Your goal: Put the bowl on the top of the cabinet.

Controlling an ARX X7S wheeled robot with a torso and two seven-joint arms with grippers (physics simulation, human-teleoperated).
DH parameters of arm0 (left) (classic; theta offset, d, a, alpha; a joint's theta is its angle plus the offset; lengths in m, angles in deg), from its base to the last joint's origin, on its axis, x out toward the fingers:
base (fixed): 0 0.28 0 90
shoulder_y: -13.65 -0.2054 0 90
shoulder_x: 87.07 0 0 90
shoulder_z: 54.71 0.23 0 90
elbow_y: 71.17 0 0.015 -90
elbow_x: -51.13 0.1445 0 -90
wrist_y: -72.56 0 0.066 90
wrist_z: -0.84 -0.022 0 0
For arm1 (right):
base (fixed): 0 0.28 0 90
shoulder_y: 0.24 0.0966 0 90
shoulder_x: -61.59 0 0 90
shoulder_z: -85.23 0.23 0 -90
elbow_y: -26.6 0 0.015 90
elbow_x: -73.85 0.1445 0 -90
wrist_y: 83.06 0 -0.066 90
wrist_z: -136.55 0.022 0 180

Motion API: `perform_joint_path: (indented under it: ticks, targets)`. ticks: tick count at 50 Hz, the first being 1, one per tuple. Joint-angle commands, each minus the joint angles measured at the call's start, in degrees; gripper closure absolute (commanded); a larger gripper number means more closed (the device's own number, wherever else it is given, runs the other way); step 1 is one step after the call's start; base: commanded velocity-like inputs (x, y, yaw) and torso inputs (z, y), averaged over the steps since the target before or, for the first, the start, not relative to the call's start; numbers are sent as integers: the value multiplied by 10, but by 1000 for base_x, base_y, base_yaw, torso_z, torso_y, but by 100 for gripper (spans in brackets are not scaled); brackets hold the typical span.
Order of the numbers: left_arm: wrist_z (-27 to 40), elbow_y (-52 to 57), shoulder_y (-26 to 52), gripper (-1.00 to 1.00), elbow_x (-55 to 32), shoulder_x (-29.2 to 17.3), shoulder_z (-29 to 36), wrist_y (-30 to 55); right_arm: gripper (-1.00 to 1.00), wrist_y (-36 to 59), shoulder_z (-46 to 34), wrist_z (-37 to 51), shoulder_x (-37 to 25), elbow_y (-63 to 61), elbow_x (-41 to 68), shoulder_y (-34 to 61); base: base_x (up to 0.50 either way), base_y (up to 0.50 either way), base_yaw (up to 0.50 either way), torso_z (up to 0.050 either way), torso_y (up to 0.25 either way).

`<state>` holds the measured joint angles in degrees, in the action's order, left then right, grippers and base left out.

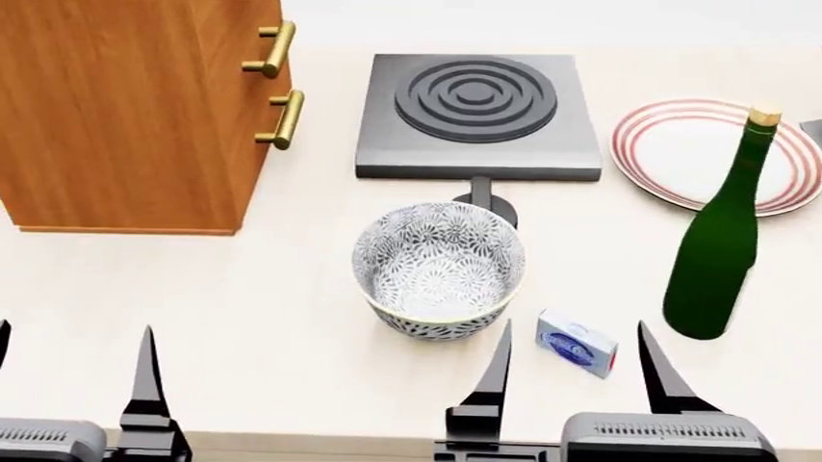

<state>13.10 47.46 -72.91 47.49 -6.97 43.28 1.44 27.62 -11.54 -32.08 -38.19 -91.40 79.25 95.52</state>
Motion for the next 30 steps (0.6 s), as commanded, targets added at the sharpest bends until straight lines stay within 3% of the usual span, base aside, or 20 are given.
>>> perform_joint_path:
  ticks: [1,17,30]
  targets:
    - [5,0,-1,-100,-4,-4,2,-2,-100,1,-7,7,-4,5,-2,3,0,500,0,0,0]
    - [11,4,-1,-100,-9,-10,5,-1,-100,-2,-11,13,-8,8,2,4,0,494,0,0,0]
    - [18,16,-3,-100,-13,-15,9,3,-100,7,-10,18,-12,1,12,4,0,56,0,0,0]
